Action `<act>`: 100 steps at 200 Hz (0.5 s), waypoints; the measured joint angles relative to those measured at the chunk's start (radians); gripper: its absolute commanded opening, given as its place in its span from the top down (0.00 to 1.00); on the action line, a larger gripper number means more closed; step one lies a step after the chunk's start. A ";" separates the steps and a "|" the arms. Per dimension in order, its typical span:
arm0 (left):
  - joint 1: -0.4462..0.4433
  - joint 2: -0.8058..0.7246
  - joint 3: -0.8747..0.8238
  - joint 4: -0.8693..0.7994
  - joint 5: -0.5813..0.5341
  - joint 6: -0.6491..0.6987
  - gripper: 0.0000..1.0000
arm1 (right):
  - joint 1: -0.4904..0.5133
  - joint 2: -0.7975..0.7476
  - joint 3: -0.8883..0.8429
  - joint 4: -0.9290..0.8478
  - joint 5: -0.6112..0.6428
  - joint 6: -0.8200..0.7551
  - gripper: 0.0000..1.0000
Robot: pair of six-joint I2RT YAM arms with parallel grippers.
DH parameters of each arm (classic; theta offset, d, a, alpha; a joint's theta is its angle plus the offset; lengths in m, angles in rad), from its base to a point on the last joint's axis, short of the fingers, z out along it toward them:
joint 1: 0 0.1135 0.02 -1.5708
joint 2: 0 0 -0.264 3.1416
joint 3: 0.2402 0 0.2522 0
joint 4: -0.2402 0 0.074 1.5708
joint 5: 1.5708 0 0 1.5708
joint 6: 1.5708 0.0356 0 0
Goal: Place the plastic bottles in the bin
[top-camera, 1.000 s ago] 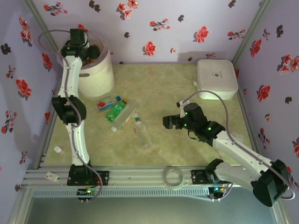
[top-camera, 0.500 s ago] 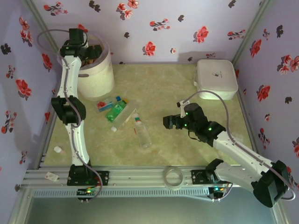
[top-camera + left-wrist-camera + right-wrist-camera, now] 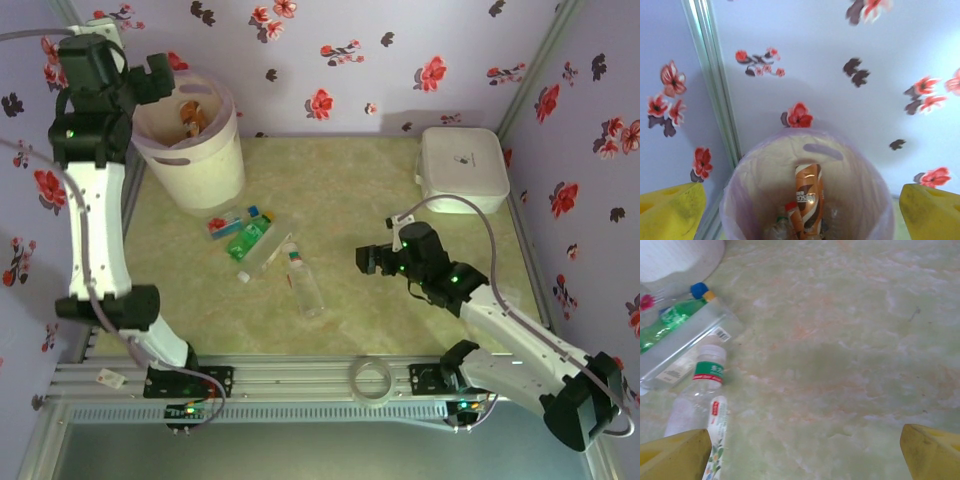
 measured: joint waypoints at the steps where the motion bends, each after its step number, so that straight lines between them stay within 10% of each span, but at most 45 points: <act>1: -0.008 -0.008 -0.004 -0.002 -0.006 0.000 0.00 | -0.004 0.003 0.000 0.000 0.001 0.000 0.03; 47: -0.323 -0.167 -0.314 -0.094 -0.074 -0.079 0.00 | -0.128 0.049 -0.006 0.005 0.006 0.016 0.02; 100: -0.543 -0.276 -0.961 -0.050 0.046 -0.500 0.00 | -0.255 0.011 -0.046 -0.025 -0.007 0.007 0.01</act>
